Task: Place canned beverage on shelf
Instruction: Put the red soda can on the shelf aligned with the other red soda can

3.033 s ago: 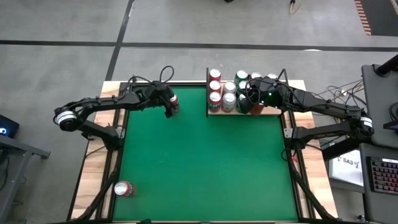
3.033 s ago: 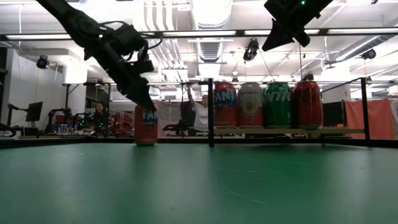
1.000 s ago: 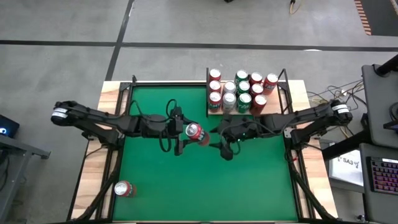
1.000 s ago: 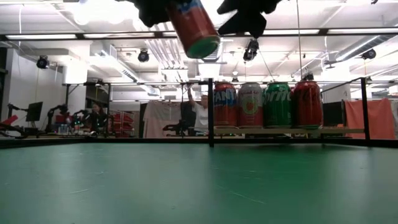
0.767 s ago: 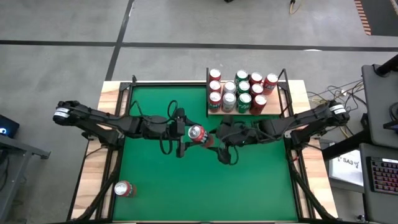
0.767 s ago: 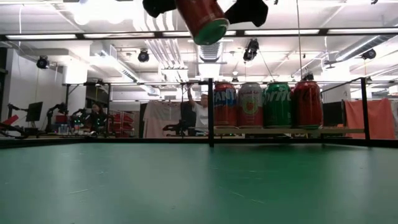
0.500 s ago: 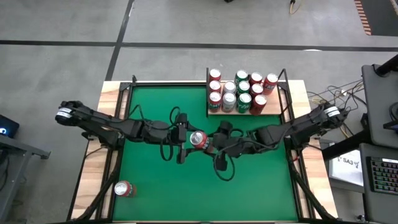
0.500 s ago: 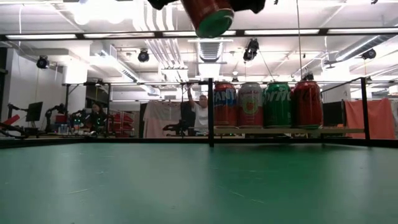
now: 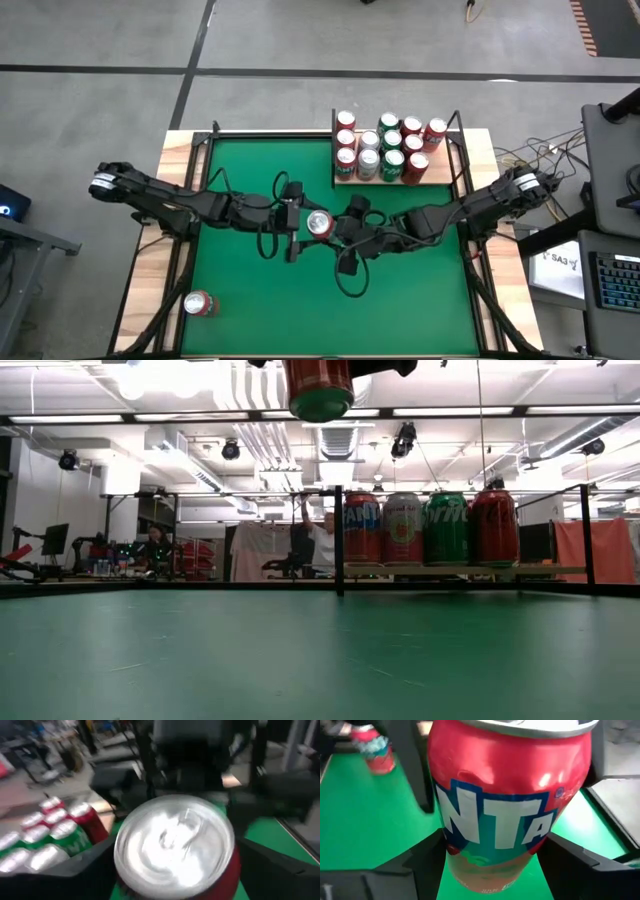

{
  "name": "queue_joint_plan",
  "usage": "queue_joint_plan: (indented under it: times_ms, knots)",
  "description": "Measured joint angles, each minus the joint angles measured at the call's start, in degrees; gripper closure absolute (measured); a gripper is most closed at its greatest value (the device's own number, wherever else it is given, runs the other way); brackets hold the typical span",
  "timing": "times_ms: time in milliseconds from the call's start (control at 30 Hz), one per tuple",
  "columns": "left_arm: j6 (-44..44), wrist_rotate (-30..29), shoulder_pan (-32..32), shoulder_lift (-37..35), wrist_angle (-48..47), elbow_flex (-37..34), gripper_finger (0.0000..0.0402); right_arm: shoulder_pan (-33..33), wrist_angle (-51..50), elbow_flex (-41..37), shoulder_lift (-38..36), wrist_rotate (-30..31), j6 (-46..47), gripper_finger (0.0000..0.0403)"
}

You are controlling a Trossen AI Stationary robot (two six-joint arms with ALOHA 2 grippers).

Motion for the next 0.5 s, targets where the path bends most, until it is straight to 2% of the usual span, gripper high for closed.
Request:
queue_joint_plan:
  times_ms: [167, 333, 433, 500]
  knots:
    - [2.85, -2.57, 0.46, -0.52, 1.17, 0.31, 0.0019, -0.64, -0.79, -0.15, -0.96, 2.53, 0.91, 0.0142]
    - [5.02, -3.51, 0.55, -2.13, -0.49, 0.28, 0.0014, -1.97, -5.14, -0.19, -1.94, 2.43, 4.75, 0.0142]
    - [5.29, -4.01, 0.63, -4.92, -2.98, 0.9, 0.0016, -3.21, -9.02, -1.08, -2.32, 4.6, 5.74, 0.0142]
    - [5.99, -6.5, 0.56, -6.99, -5.71, 1.16, 0.0016, -3.85, -11.6, -1.69, -2.95, 6.75, 5.7, 0.0142]
